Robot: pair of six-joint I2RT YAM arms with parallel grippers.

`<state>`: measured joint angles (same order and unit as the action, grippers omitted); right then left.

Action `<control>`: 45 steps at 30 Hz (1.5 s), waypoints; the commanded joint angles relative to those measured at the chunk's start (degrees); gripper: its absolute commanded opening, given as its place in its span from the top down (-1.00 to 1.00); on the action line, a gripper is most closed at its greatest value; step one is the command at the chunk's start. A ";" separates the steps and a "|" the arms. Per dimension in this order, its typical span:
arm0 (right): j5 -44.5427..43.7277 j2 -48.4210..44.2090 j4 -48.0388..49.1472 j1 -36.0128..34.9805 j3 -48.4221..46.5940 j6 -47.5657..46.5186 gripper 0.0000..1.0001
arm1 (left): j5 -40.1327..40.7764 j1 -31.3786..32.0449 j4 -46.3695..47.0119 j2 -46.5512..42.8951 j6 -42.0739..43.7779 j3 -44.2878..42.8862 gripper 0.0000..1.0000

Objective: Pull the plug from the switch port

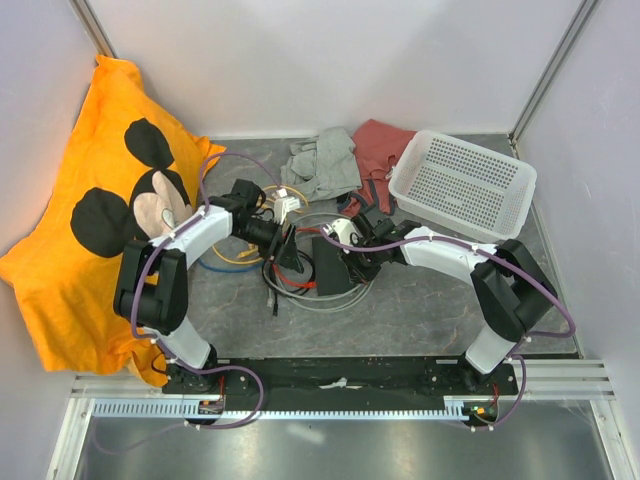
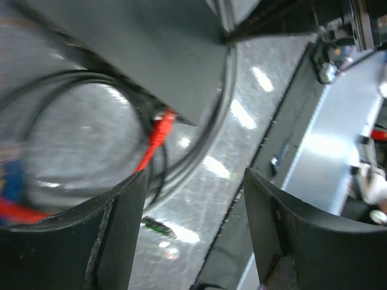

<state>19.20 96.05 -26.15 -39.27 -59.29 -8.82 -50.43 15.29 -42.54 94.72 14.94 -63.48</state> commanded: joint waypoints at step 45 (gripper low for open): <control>-1.89 -1.92 -1.71 -0.20 3.04 -1.55 1.00 | -1.42 8.97 7.57 18.57 -1.23 -3.14 -0.24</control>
<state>19.14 94.83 -25.52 -39.27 -57.78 -9.23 -55.83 23.83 -37.32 110.61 12.75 -65.80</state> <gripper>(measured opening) 0.006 0.622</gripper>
